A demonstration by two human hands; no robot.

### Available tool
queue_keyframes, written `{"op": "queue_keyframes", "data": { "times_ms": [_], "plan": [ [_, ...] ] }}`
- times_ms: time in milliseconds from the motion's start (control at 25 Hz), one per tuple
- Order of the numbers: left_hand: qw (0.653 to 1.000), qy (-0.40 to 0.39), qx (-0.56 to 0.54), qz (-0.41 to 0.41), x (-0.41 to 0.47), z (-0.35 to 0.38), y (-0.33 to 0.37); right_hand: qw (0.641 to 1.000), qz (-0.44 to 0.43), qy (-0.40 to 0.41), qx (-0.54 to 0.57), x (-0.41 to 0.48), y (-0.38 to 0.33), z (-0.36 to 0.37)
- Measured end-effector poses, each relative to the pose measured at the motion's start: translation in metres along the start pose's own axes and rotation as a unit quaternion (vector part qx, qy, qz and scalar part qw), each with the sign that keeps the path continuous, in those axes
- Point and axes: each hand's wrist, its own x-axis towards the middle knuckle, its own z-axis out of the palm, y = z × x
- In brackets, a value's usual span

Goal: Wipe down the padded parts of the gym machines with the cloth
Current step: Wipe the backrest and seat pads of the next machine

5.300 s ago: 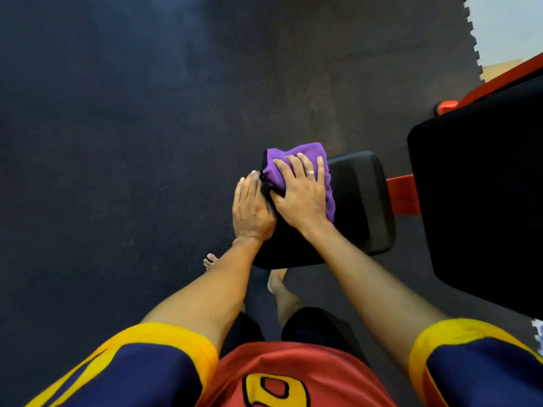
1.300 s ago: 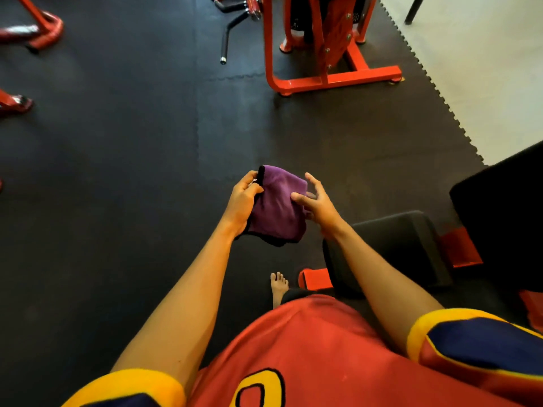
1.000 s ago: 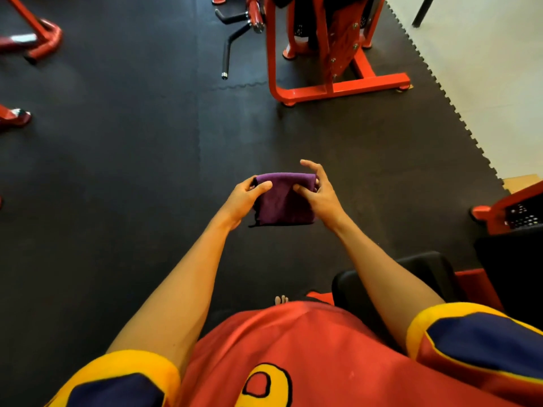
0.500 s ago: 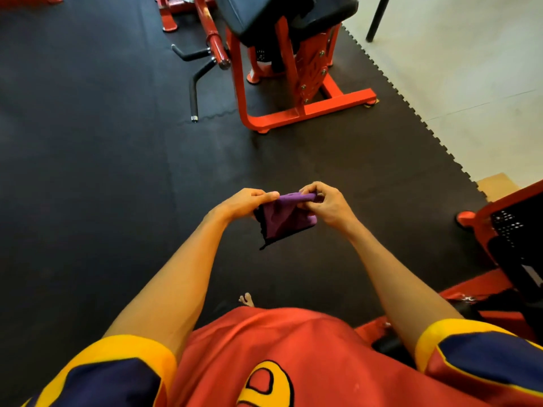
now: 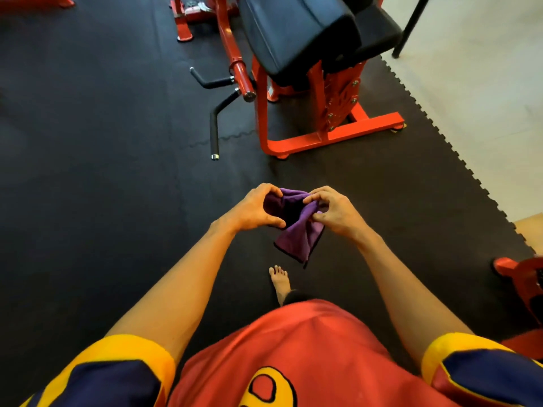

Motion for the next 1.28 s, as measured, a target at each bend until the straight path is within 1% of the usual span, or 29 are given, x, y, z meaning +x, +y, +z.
{"op": "queue_keyframes", "data": {
  "times_ms": [120,160,280,400,520,600,680,760,880,960,1120,1280],
  "plan": [
    [0.999,0.034,-0.028,0.001,0.03,-0.031,-0.008,0.999,-0.022,-0.022,-0.005,0.064,-0.017,0.0],
    [0.999,0.04,-0.026,-0.002,0.04,-0.044,-0.008,0.999,-0.042,-0.027,-0.014,0.087,-0.027,0.0],
    [0.998,0.031,-0.039,-0.041,0.061,-0.079,-0.023,0.995,-0.09,-0.016,-0.031,0.156,-0.051,-0.001],
    [0.997,0.051,-0.023,-0.051,0.084,-0.119,-0.044,0.995,-0.095,-0.014,-0.033,0.218,-0.075,0.007],
    [0.994,0.1,0.03,-0.039,0.111,-0.179,-0.076,0.993,-0.109,-0.01,-0.037,0.282,-0.102,0.029],
    [0.991,0.126,0.001,-0.044,0.123,-0.225,-0.104,0.994,-0.097,-0.011,-0.047,0.323,-0.119,0.045],
    [0.988,0.142,-0.023,-0.052,0.129,-0.274,-0.128,0.99,-0.111,-0.018,-0.08,0.36,-0.133,0.06],
    [0.988,0.142,-0.037,-0.055,0.133,-0.321,-0.151,0.985,-0.129,-0.037,-0.109,0.387,-0.145,0.072],
    [0.988,0.143,-0.037,-0.043,0.146,-0.394,-0.173,0.984,-0.121,-0.034,-0.123,0.421,-0.173,0.096],
    [0.988,0.138,-0.048,-0.039,0.164,-0.434,-0.193,0.991,-0.093,-0.024,-0.096,0.449,-0.194,0.114],
    [0.987,0.139,-0.077,-0.018,0.209,-0.489,-0.22,0.997,-0.039,-0.006,-0.066,0.511,-0.213,0.134],
    [0.99,0.114,-0.087,0.01,0.274,-0.549,-0.25,0.999,-0.021,0.041,-0.023,0.589,-0.223,0.146]
  ]
}}
